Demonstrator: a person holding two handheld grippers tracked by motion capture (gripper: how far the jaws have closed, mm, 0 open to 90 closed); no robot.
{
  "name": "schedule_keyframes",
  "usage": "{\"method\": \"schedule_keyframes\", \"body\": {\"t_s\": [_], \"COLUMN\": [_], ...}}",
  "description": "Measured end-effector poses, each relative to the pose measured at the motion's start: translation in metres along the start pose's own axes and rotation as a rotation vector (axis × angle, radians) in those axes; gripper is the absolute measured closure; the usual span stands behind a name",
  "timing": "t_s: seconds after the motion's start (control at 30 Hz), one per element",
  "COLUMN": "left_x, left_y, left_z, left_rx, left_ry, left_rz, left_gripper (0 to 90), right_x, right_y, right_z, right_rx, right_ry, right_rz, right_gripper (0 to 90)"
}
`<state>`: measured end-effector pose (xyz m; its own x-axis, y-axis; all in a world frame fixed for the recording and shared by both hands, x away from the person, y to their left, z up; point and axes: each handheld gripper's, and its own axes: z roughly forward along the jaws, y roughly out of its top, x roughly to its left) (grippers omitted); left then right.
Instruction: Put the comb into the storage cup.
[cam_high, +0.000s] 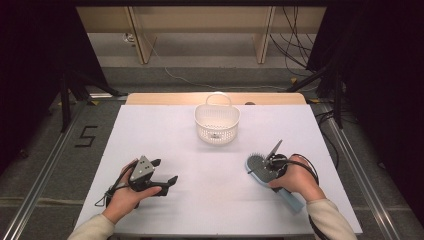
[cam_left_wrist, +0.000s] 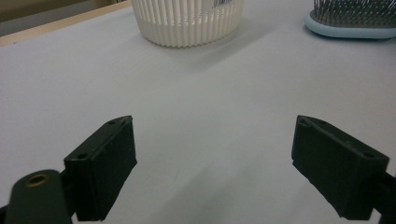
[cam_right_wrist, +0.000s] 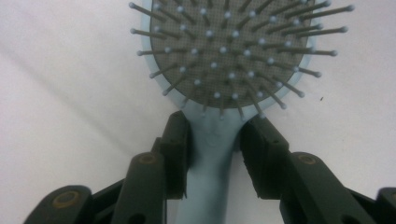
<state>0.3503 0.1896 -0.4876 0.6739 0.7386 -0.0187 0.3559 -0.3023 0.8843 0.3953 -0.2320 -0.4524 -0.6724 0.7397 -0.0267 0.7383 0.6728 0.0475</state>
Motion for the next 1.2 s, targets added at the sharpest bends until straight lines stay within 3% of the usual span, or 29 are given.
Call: {"method": "schedule_keyframes", "body": {"t_s": [0.3,0.33,0.43,1.0,1.2], "left_x": [0.0002,0.0002,0.0002,0.0004,0.0004], "left_y": [0.0000,0.0000,0.0003,0.0003,0.0007], "left_z": [-0.0001,-0.0002,-0.0004,-0.0005,-0.0006], "left_rx": [0.000,0.000,-0.001,-0.003,-0.007], "left_ry": [0.000,0.000,0.001,0.000,0.001], "left_rz": [0.001,0.001,0.002,-0.001,0.000], "left_gripper": [13.3,13.3,13.4,13.5,13.6], "right_x": [0.0007,0.0001,-0.0001,-0.0024,-0.0054], "right_y": [-0.0002,-0.0007,-0.0009,-0.0028,-0.0052], "right_z": [0.0000,-0.0001,-0.0002,-0.0014,-0.0018], "right_rx": [0.000,-0.003,-0.006,-0.019,-0.034], "right_ry": [0.005,0.011,0.014,0.025,0.048], "right_rz": [0.017,0.054,0.067,0.072,0.103], "right_gripper": [68.5,69.0,69.4,70.4,70.5]}}
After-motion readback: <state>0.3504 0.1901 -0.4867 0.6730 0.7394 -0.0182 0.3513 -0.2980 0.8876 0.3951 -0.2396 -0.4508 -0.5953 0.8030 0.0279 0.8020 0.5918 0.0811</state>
